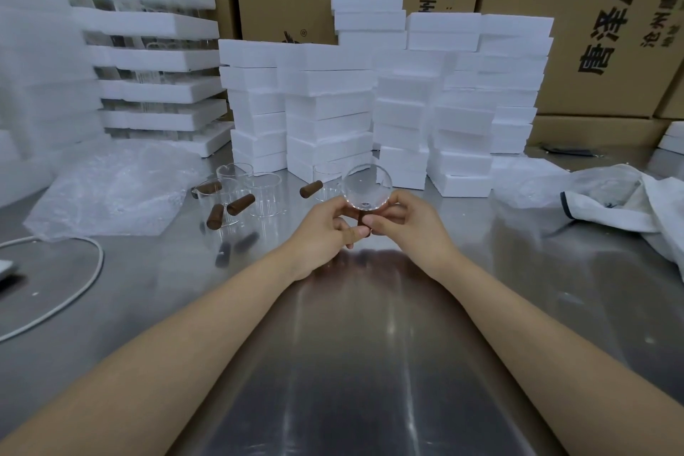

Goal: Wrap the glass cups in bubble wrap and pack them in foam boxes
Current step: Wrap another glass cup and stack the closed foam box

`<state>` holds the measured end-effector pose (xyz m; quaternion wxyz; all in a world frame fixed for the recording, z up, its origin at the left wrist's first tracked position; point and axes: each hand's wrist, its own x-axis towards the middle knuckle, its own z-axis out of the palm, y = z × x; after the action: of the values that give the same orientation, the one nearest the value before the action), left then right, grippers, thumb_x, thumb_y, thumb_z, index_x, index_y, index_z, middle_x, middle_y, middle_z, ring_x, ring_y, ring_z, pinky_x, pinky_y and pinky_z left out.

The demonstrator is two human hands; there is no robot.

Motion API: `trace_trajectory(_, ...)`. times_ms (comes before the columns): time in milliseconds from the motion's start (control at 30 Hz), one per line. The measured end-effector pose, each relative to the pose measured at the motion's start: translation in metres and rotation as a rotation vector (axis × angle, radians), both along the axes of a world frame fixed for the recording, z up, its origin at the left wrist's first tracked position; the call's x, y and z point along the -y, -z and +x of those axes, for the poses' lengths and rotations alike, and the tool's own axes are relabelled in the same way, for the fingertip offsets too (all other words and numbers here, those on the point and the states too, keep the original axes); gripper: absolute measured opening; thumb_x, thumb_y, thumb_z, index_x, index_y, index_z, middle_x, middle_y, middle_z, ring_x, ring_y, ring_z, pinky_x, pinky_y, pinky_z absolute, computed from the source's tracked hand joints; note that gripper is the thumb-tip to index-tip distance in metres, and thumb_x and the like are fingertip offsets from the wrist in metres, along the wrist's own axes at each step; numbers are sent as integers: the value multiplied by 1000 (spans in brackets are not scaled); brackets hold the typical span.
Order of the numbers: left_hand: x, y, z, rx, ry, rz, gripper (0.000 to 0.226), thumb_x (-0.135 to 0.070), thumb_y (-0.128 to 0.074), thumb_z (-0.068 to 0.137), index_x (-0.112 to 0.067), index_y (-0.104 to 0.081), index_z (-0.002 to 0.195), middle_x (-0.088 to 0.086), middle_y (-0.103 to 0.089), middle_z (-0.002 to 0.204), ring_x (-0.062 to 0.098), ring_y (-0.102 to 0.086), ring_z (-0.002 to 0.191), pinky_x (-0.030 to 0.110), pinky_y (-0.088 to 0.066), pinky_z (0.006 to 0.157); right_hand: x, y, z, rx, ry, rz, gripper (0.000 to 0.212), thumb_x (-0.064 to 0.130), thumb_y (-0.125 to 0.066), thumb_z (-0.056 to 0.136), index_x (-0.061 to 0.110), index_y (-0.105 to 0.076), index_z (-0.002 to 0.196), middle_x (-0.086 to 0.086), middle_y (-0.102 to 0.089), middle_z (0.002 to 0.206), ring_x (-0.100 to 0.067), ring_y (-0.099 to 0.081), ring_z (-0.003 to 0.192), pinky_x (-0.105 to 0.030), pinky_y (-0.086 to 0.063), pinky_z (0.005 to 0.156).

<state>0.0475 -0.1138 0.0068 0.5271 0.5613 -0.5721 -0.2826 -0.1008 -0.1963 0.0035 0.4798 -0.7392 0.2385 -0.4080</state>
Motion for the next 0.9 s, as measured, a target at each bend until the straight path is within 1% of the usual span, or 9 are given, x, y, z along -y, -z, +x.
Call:
trace_trajectory(133,0,-1,0,23,-10,18,19,-6,-66,88,-13,-61,105,-8,-64,97,6,-55,57,24,-45,60,0,0,1,6,-2,17,15,10,-75,82,14,-60,82,-5,-75,84,-22,-73,80,-34,-56,85)
trace_trajectory(200,0,-1,-1,27,-4,20,16,-7,-66,89,-17,-62,100,-8,-65,96,5,-54,57,19,-44,61,-1,0,1,20,-4,33,14,10,-74,82,14,-61,83,-6,-75,84,-22,-73,78,-29,-57,79)
trace_trajectory(267,0,-2,-1,24,0,25,19,-8,-65,89,-17,-64,105,-9,-66,92,4,-53,56,15,-44,61,-1,-1,2,37,-6,56,13,9,-74,82,14,-62,85,-6,-75,83,-21,-73,76,-22,-55,71)
trace_trajectory(367,-1,-3,-2,27,-25,19,23,-12,-66,89,-17,-66,111,-15,-65,79,3,-45,50,15,-41,56,0,-1,2,20,-7,63,8,12,-71,86,15,-64,89,-3,-75,81,-19,-73,75,-21,-55,69)
trace_trajectory(533,-3,-5,-6,7,-95,39,13,-21,-69,86,-21,-70,100,-15,-50,48,12,-38,45,26,-37,41,-2,0,3,14,-62,92,6,13,-69,87,15,-66,92,1,-74,75,-17,-73,71,-19,-55,66)
trace_trajectory(633,-2,-5,-5,27,-144,41,13,-22,-70,85,-22,-71,97,-16,-54,51,8,-39,37,22,-37,38,-4,1,4,-15,-72,95,12,13,-68,88,11,-67,100,2,-75,75,-17,-73,72,-19,-54,66)
trace_trajectory(700,-2,-4,-6,75,-198,20,13,-20,-71,83,-21,-71,95,-15,-56,54,1,-43,38,19,-39,42,-5,0,4,-28,-77,114,16,13,-67,89,7,-67,104,1,-75,76,-17,-72,73,-20,-54,67)
trace_trajectory(800,0,-2,-9,128,-266,-35,14,-17,-73,79,-22,-71,91,-11,-64,68,-3,-54,53,10,-44,55,-7,-2,3,-25,-95,131,9,12,-66,90,9,-69,98,-2,-74,76,-16,-71,73,-22,-55,69)
trace_trajectory(900,-1,-2,-13,140,-314,-64,14,-17,-75,77,-23,-72,88,-3,-66,75,1,-57,64,11,-47,65,-8,-4,1,-9,-103,156,9,11,-66,90,8,-70,96,-6,-74,79,-15,-71,73,-21,-55,70)
